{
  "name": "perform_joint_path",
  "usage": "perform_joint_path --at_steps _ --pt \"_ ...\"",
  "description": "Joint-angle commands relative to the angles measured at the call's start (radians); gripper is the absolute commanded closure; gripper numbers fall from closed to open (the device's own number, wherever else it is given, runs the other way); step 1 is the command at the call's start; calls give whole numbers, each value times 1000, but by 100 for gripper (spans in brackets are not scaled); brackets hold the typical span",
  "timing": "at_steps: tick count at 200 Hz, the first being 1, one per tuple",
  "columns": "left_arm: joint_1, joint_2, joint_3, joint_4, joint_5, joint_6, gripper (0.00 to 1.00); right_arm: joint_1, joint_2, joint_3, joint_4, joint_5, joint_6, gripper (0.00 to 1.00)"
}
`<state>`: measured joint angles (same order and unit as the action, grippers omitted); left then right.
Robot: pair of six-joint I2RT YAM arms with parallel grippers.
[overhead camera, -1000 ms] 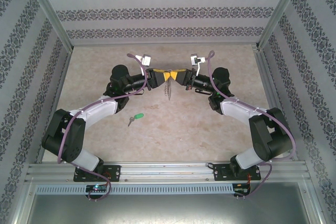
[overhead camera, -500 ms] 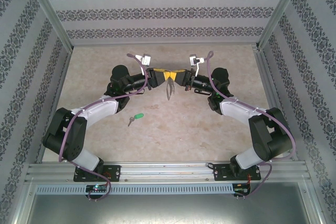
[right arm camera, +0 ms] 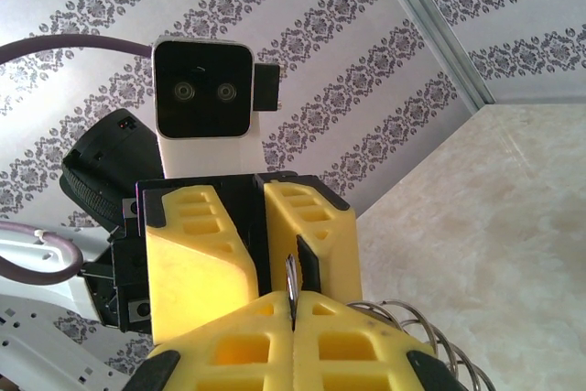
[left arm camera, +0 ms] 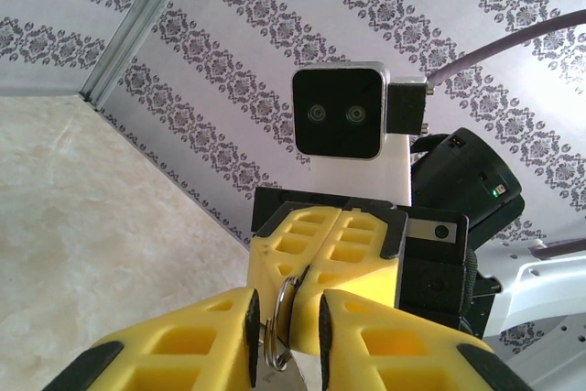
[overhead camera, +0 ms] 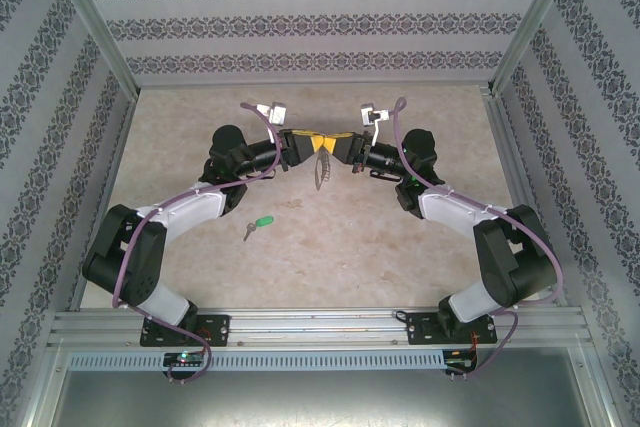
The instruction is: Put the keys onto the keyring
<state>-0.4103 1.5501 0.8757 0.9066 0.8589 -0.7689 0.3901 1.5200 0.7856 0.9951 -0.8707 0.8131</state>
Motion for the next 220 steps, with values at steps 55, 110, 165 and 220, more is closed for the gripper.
perform_joint_path --at_steps 55,110,165,220 --pt "2 1 -23 90 2 -15 81 -7 -6 13 43 25 -1 100" --pt "1 5 -10 92 2 -20 81 -4 -1 16 46 6 1 100" --pt "-2 17 2 98 10 -21 97 1 -1 17 43 4 0 100" --pt "-8 16 -5 112 8 -14 100 3 -12 17 29 2 -4 100"
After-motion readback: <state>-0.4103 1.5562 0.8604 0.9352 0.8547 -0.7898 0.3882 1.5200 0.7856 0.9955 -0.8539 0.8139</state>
